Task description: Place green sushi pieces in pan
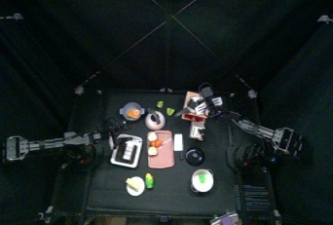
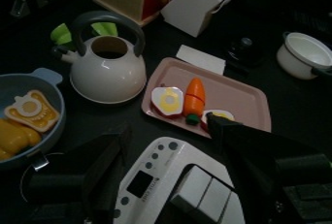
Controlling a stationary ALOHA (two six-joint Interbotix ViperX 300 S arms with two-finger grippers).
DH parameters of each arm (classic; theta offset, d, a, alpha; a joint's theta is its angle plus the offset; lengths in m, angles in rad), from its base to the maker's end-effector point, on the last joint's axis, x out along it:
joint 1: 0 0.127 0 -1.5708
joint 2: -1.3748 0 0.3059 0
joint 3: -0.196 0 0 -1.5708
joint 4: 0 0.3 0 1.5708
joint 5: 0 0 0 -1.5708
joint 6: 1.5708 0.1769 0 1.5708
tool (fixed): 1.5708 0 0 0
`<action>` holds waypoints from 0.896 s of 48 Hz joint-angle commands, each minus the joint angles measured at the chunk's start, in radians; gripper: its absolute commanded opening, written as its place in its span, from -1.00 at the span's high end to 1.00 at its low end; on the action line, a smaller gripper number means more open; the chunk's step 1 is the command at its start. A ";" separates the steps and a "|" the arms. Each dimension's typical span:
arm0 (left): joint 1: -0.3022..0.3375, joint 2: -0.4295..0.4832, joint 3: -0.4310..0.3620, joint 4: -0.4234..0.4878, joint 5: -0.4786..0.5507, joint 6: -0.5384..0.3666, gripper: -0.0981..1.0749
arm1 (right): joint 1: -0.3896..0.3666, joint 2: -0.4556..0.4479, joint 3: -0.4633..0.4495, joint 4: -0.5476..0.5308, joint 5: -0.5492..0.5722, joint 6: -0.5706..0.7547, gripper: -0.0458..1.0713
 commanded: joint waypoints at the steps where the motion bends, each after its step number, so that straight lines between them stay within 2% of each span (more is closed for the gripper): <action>1: 0.003 0.002 -0.008 -0.003 -0.006 0.002 -0.80 | -0.031 0.006 -0.011 0.006 0.038 0.002 -0.30; 12: 0.003 0.002 -0.005 -0.003 -0.005 0.002 -0.80 | -0.058 0.041 -0.012 0.009 0.044 0.003 -0.49; 29: 0.009 0.002 -0.003 -0.003 -0.006 0.002 -0.80 | -0.057 0.037 -0.025 0.020 0.052 0.002 -0.84; 43: 0.009 0.002 -0.003 -0.003 -0.006 0.002 -0.80 | -0.043 0.035 -0.026 0.021 0.052 0.000 -0.85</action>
